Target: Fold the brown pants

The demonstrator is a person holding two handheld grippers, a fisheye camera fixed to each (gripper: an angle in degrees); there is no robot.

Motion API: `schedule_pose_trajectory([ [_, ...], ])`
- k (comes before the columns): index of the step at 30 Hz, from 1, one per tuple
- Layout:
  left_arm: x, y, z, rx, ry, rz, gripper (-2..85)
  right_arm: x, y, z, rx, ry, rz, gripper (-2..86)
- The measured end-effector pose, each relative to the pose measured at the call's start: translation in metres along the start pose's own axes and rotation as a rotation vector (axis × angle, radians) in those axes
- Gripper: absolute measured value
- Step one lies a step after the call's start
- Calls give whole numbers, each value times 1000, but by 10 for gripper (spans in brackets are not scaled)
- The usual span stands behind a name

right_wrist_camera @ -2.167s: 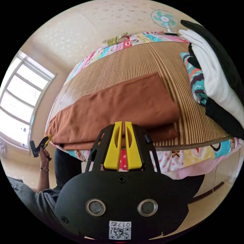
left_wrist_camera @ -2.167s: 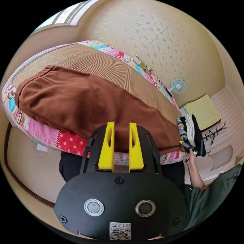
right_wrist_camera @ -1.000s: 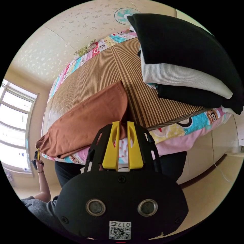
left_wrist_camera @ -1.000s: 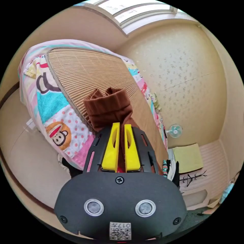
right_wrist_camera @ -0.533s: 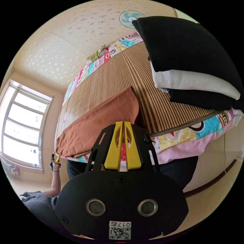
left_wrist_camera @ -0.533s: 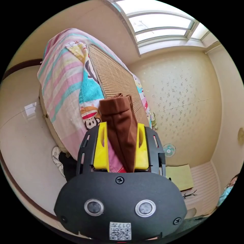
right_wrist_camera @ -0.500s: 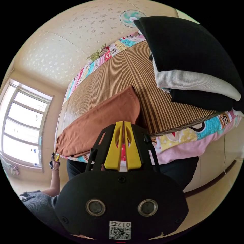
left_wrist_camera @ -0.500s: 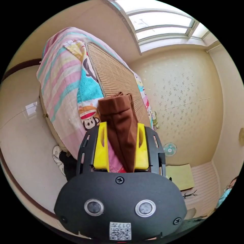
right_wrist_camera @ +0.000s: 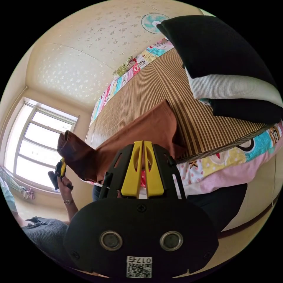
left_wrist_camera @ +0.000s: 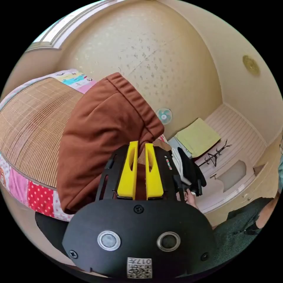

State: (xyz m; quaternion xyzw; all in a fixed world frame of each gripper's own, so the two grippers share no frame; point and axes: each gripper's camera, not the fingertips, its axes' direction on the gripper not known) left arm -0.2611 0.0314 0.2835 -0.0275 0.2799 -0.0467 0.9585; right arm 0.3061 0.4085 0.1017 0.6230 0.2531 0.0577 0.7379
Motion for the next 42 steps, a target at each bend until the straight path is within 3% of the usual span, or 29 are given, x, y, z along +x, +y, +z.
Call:
schedule_pose_trajectory([
  [3,19,46,87,-316,94,54,57,-6,4,19,-56,-51,-36,13],
  [5,20,68,106,-408,196,83,62,-18,8,39,-112,-70,-80,22],
  [8,7,78,84,-343,119,63,67,-38,8,70,-199,-185,-150,48],
  [13,-37,79,5,-2,-315,-94,106,-95,9,119,-258,-307,-283,75],
  [15,-61,84,13,-75,-433,-166,121,-124,11,139,-292,-286,-357,74],
  [18,-104,103,54,-382,-373,-272,113,-169,26,160,-295,-242,-500,59],
  [20,-104,111,48,-365,-398,-244,107,-195,51,172,-295,-186,-635,29],
  [23,-107,115,31,-285,-319,-252,101,-194,94,227,-463,48,-809,14],
  [26,-113,127,7,-55,-186,-276,89,-183,100,234,-507,32,-765,7],
  [29,-135,130,37,-162,-114,-375,156,-202,89,237,-640,111,-754,6],
  [30,-142,132,55,-228,-98,-400,157,-207,87,233,-622,128,-763,6],
  [32,-145,137,55,-193,-129,-450,141,-215,82,197,-325,177,-777,5],
  [35,-141,135,45,-149,26,-488,83,-195,84,179,-105,283,-740,5],
  [37,-126,123,40,-96,223,-448,66,-169,88,206,-155,422,-718,5],
  [39,-99,99,46,-97,342,-332,63,-150,97,213,-119,417,-720,5],
  [42,-20,42,72,-144,348,-50,59,-139,93,200,-111,402,-658,6],
])
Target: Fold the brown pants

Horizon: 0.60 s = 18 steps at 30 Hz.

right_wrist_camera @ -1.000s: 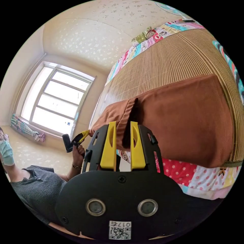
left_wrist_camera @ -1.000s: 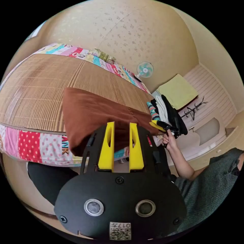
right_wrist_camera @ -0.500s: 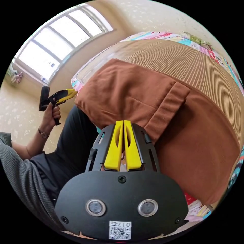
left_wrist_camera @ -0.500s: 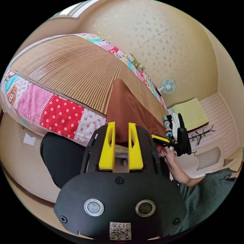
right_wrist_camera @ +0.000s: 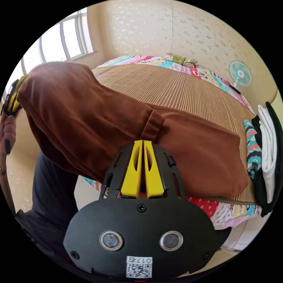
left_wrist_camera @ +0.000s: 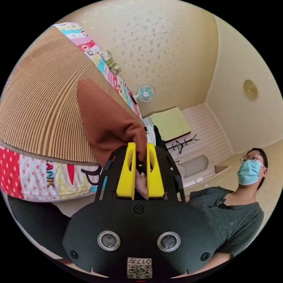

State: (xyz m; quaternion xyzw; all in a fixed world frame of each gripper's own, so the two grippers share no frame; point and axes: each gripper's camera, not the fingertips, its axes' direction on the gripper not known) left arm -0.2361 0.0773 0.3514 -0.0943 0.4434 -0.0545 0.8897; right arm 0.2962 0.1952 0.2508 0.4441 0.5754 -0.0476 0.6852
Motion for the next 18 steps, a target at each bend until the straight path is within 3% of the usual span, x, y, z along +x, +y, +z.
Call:
schedule_pose_trajectory([
  [7,122,-85,203,-220,117,425,71,139,43,-39,150,-353,344,8],
  [10,127,-92,287,-409,277,447,82,217,85,-50,140,-441,539,8],
  [12,120,-85,302,-404,293,440,87,257,116,-54,123,-497,633,9],
  [14,104,-74,296,-333,140,413,85,299,159,-63,136,-571,734,11],
  [16,71,-55,273,-211,-208,311,103,322,186,-70,161,-632,766,15],
  [18,43,-40,259,-180,-434,232,147,340,205,-74,203,-718,775,22],
])
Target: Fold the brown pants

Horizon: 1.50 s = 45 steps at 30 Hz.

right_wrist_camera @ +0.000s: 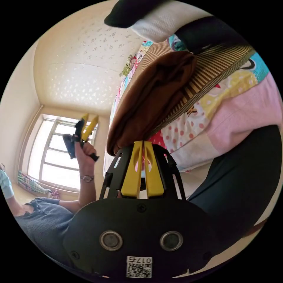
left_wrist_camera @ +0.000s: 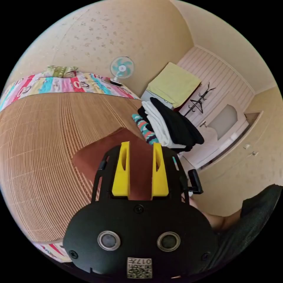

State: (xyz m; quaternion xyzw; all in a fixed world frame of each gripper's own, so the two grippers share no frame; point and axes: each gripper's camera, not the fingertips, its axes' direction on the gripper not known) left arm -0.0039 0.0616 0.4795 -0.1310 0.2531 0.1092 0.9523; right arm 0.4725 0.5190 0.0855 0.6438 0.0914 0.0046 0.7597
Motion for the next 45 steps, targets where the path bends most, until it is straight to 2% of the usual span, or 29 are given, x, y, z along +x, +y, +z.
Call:
schedule_pose_trajectory([
  [1,-20,15,8,-53,-55,-84,177,9,-1,-10,10,-69,1,32],
  [3,-51,36,28,-154,27,-216,197,22,-5,-18,24,-164,13,59],
  [5,-77,57,52,-248,182,-375,194,35,-17,-19,21,-219,60,145],
  [7,-99,87,71,-239,470,-609,134,40,-27,-15,4,-234,90,199],
  [9,-108,102,82,-268,652,-725,104,45,-35,-9,-20,-272,128,229],
  [10,-107,108,86,-324,735,-742,82,47,-40,-4,-50,-307,154,249],
  [14,-76,120,64,-440,772,-620,53,53,-50,3,-116,-424,183,301],
  [16,-55,134,42,-501,793,-547,50,61,-55,9,-152,-455,213,292],
  [18,-43,146,21,-514,803,-501,49,64,-59,27,-267,-520,240,272],
  [20,-38,153,-8,-490,790,-450,47,40,-53,42,-356,-577,153,222],
  [23,-36,153,-70,-433,752,-319,46,-23,-47,59,-443,-515,-36,166],
  [26,-44,159,-144,-272,701,-244,52,-99,-55,100,-527,-546,-268,110],
  [29,-62,174,-225,-2,677,-173,102,-196,-67,170,-664,-628,-511,88],
  [31,-79,198,-295,238,621,-119,158,-268,-64,221,-764,-662,-662,85],
  [34,-96,249,-379,486,419,-170,170,-387,-38,310,-836,-711,-860,85],
  [38,-107,320,-446,677,199,-327,159,-515,-2,450,-803,-820,-974,96],
  [40,-117,355,-463,696,153,-434,157,-540,10,527,-842,-850,-939,109],
  [42,-124,378,-467,708,151,-514,156,-529,21,614,-911,-847,-710,127],
  [43,-128,390,-466,718,156,-571,154,-505,34,668,-987,-757,-575,141],
  [44,-130,394,-465,721,162,-596,152,-466,53,715,-1083,-555,-433,143],
  [45,-132,400,-462,721,176,-630,145,-440,63,732,-1129,-443,-352,143],
])
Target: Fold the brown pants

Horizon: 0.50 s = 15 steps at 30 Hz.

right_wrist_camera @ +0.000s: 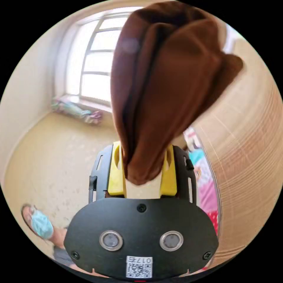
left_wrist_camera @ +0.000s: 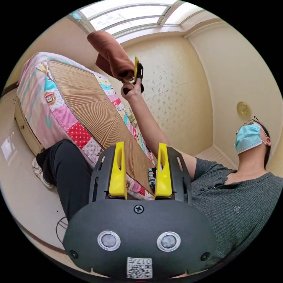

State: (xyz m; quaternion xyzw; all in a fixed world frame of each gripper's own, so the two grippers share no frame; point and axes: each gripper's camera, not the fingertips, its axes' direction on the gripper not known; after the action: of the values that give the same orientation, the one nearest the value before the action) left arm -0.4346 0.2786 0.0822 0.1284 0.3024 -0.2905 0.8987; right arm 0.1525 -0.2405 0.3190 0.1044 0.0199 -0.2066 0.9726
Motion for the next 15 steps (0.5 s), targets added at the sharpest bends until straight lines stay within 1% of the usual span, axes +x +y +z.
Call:
schedule_pose_trajectory([
  [1,-3,2,2,-11,-1,-34,136,50,20,17,-56,45,196,116],
  [2,-4,2,3,-21,-1,-47,131,79,48,25,-88,19,218,85],
  [4,2,-1,14,-81,-22,-30,114,99,91,27,-173,0,148,44],
  [6,7,-3,27,-130,-78,10,100,109,142,12,-248,42,109,27],
  [8,9,-7,44,-174,-111,39,90,115,216,-32,-297,40,84,14],
  [9,9,-11,57,-208,-109,51,85,116,236,-49,-284,50,95,11],
  [11,9,-18,81,-257,-97,64,76,114,318,-128,-148,139,200,8],
  [12,12,-22,97,-282,-96,73,69,112,339,-150,-99,153,235,7],
  [14,19,-27,121,-315,-105,98,66,82,416,-236,132,212,300,7],
  [15,25,-30,137,-334,-110,118,65,71,434,-257,187,248,311,7],
])
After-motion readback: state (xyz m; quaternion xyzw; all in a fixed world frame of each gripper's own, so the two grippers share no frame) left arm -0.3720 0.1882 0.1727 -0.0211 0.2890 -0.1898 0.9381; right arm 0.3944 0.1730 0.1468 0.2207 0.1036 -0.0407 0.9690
